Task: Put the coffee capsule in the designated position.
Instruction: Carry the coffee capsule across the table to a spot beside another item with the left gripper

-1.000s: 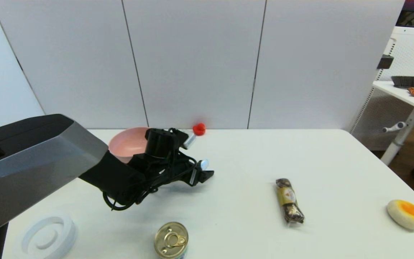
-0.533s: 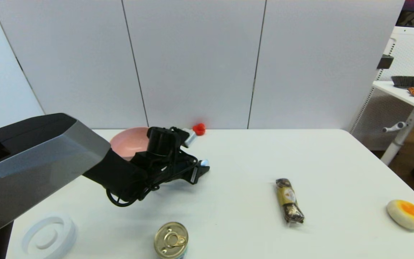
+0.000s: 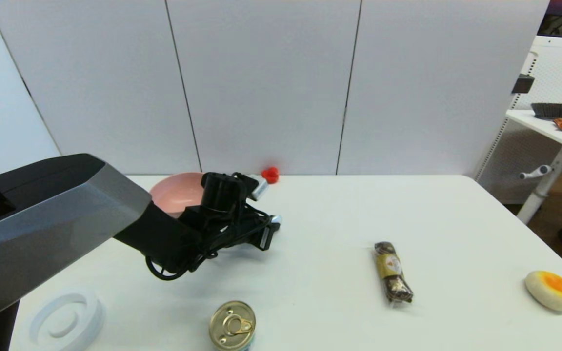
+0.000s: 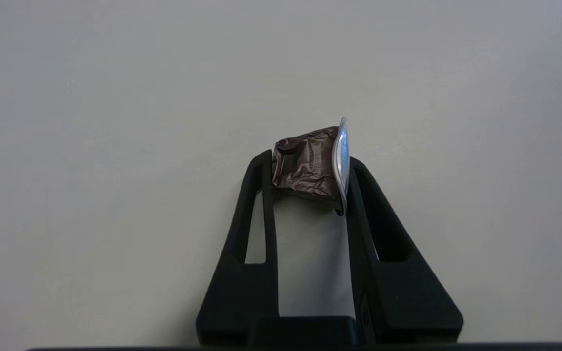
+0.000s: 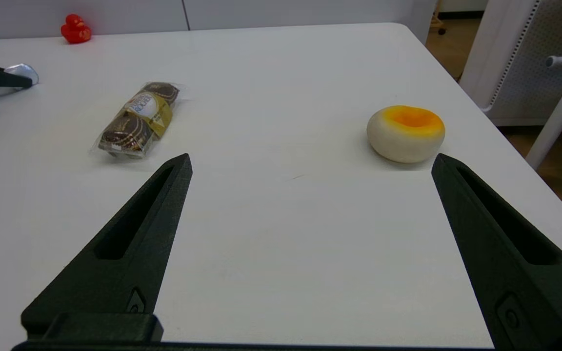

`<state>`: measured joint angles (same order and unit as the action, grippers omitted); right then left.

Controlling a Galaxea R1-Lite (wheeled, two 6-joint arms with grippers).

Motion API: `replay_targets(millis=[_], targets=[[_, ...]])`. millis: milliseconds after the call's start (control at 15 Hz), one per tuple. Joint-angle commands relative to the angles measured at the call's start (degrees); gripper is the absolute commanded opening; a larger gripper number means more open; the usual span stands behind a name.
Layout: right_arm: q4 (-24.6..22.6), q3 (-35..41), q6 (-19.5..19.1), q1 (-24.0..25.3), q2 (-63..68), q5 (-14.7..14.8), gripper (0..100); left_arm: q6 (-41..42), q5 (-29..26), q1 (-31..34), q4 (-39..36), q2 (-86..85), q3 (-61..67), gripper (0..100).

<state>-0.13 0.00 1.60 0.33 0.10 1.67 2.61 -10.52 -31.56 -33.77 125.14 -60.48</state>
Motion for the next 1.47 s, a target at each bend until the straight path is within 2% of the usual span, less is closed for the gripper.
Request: replay_targets(millis=[67,400,667,733,933,1200,1333,1467], targets=[[0.0,0.0,0.1,0.0,0.1,0.0,100,0.0,-0.1,0.0,-0.1,-0.9,0.2,0],[0.0,0.0,0.1,0.0,0.1,0.0,100,0.3,0.1,0.1,5.1,-11.4,-0.3,0],[0.0,0.0,0.1,0.0,0.1,0.0,100,0.4,0.3,3.3,10.0,-20.1,-0.4,0],[0.0,0.0,0.1,-0.1,0.1,0.0,100,0.7,0.2,5.3,10.9,-22.0,-0.7,0],[0.0,0.0,0.1,0.0,0.1,0.0,100,6.4,0.3,17.1,15.0,-25.5,-5.0,0],[0.0,0.0,0.1,0.0,0.1,0.0,100,6.6,-0.1,31.7,18.3,-25.9,-6.4,0],[0.0,0.0,0.1,-0.1,0.1,0.0,100,6.6,-0.1,35.8,22.3,-25.3,-6.1,0],[0.0,0.0,0.1,0.0,0.1,0.0,100,6.6,-0.1,38.4,23.0,-25.1,-4.6,0]])
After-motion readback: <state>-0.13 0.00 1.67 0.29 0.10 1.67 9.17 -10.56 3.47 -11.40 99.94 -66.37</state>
